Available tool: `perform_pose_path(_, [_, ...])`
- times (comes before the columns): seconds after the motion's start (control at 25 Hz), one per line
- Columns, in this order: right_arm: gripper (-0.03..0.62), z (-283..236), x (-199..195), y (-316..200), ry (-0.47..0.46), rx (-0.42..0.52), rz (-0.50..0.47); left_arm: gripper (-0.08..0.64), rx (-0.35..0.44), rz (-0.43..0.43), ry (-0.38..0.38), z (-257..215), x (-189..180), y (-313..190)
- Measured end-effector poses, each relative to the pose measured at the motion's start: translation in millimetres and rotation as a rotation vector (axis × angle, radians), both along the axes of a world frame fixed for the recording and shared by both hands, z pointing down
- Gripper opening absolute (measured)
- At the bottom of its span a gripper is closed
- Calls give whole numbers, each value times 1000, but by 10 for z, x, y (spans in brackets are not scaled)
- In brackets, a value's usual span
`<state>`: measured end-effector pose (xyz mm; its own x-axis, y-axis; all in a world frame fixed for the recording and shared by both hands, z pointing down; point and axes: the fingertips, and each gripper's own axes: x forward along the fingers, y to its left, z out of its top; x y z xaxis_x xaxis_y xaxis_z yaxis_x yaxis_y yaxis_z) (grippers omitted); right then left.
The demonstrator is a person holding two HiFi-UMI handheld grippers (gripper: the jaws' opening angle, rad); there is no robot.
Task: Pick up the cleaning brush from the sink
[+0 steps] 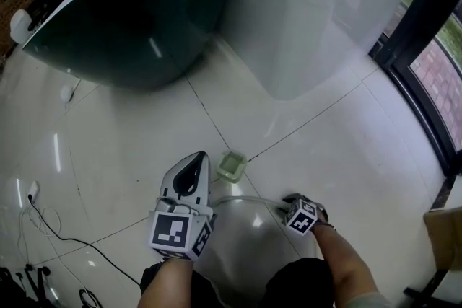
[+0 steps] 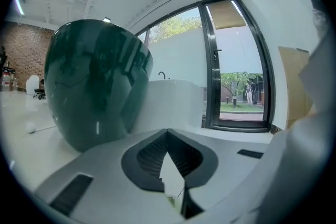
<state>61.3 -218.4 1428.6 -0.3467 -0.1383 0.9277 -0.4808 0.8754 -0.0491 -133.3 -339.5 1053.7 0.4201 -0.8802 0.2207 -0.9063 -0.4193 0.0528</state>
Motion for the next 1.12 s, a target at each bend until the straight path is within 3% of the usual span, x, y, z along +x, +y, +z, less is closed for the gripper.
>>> perform_pose_path(0.24, [121,230,25,21,51,-27,-24,-11,-9,-8,40,-38,-35,-22])
perform_pose_path(0.84, [121,480,37,123,150,-45,-67,-11,-15,-15,7,-2,-111,80])
perform_pose_path(1.12, [45,475,46,226,145,-71,-66,-11,-4,-8,13,-35,-74,86])
